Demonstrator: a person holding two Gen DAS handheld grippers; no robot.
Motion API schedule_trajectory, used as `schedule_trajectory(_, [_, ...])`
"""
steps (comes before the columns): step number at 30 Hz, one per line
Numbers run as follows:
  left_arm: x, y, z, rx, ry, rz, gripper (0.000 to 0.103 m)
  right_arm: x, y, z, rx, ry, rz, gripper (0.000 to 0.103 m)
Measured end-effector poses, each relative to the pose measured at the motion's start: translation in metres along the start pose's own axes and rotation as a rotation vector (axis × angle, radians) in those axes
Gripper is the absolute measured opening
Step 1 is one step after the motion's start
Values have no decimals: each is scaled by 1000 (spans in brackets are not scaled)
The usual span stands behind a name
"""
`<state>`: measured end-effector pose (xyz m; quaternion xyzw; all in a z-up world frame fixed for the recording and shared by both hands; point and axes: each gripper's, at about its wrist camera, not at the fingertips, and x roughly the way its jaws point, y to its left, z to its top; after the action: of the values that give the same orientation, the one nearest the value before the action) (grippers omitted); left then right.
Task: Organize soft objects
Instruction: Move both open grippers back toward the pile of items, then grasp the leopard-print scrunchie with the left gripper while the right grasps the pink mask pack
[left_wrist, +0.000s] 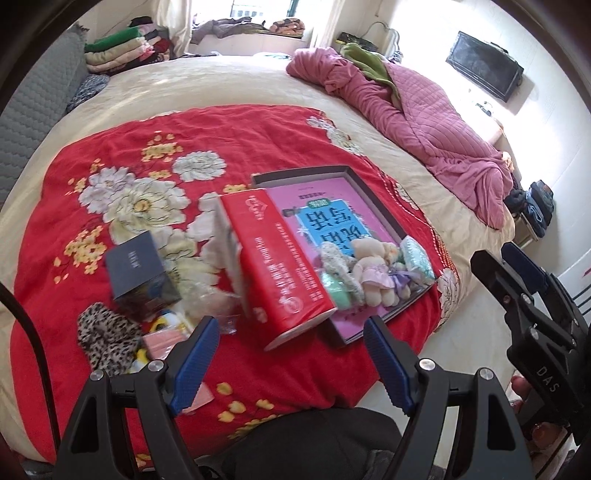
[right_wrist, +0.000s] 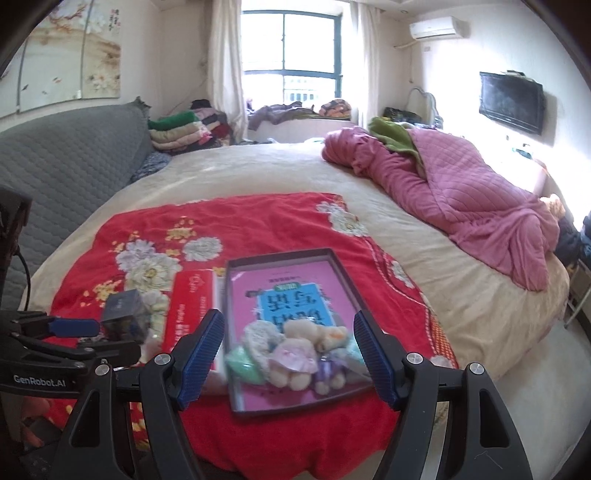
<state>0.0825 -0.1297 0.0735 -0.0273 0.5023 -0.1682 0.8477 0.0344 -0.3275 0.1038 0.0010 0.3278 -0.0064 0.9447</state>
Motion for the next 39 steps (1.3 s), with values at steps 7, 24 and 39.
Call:
schedule_trajectory(7, [-18,40,-9,-64,-17,29,80,-6,30,7,-29,-23,27,74])
schedule_trajectory(24, [-47,146,-32,-248,-37,109,80,-1,87,5,-83,13,153,74])
schedule_trajectory(39, [-37,189,-54,-300,-12,168,80,26,152,-24,-161,108,243,74])
